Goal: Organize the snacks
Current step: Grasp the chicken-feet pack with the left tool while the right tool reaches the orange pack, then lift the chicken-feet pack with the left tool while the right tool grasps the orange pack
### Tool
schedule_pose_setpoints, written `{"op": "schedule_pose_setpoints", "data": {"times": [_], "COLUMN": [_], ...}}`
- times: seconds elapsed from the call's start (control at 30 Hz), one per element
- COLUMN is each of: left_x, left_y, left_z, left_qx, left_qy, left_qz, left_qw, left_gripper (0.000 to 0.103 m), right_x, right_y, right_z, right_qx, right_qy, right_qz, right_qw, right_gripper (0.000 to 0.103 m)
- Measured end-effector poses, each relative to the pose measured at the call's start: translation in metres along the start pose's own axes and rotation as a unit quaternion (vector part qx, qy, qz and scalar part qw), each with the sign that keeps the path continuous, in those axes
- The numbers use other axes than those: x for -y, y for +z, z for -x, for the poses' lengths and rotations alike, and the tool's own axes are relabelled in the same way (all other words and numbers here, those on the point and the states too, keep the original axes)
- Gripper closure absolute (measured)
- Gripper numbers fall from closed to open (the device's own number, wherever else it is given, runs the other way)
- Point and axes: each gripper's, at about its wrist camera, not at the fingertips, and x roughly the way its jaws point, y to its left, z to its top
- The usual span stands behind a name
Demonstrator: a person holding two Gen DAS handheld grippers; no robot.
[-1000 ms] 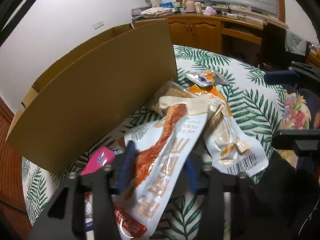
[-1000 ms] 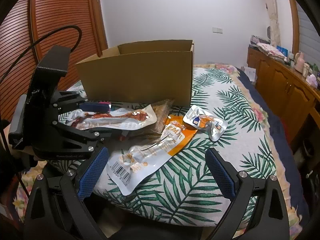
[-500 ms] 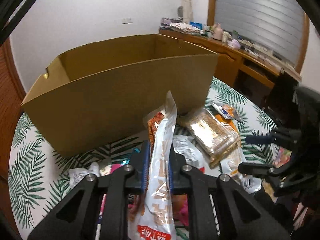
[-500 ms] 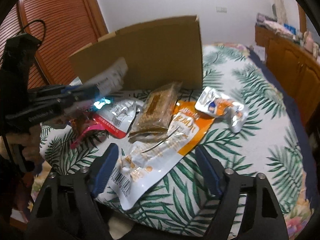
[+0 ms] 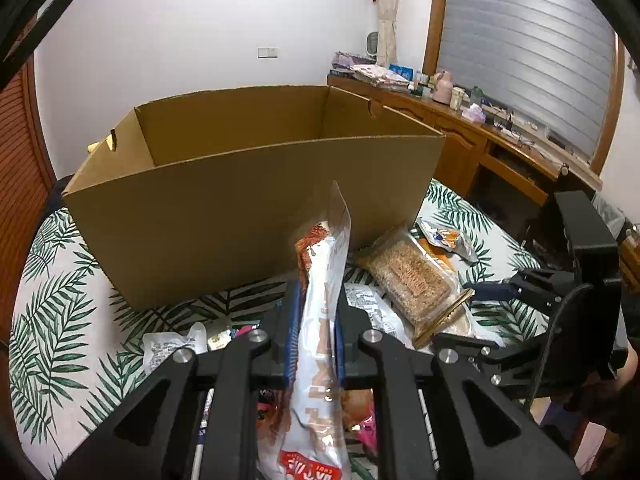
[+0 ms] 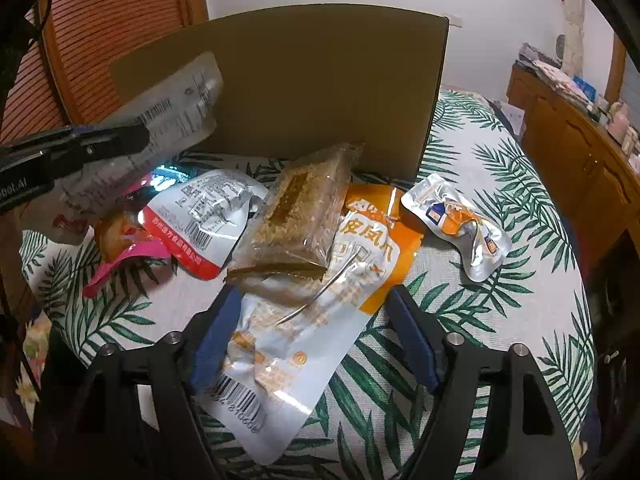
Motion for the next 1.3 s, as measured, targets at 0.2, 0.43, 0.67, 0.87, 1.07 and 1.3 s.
{"op": "schedule_pose_setpoints", "data": {"times": [0.2,0.43,0.67,0.87,1.07,1.3], "left_x": [0.0,0.001,0.002,0.003,0.001,0.001], "left_y": [0.003,0.003,0.001,-0.002,-0.006,-0.006], "left_z": [0.006,0.01,0.008,0.009,0.009,0.011], "left_qx": [0.008,0.015,0.009,0.008,0.003,0.004], "left_qy": [0.004,0.006,0.003,0.002,0.005,0.006], "left_qz": [0.007,0.011,0.011,0.011,0.013,0.011], "left_qw": [0.9999,0.9998,0.9999,0.9999,0.9999,0.9999], "left_gripper": [0.092,0.092,0.092,0.092,0.092,0.092], "right_x": [-0.005,0.001,0.01,0.002,0.005,0.011], "right_y": [-0.006,-0.001,0.003,0.004,-0.001,0.014], "right_z": [0.013,0.034,0.033,0.022,0.007,-0.004], "right_qx": [-0.012,0.006,0.004,-0.015,-0.045,-0.123], "right_qy": [-0.017,-0.006,0.014,0.005,-0.003,0.025], "right_qz": [0.029,0.017,-0.007,0.021,0.032,0.077], "right_qw": [0.999,1.0,1.0,1.0,0.998,0.989], "right_gripper": [0.065,0.103,0.096,0.044,0.037,0.047]}}
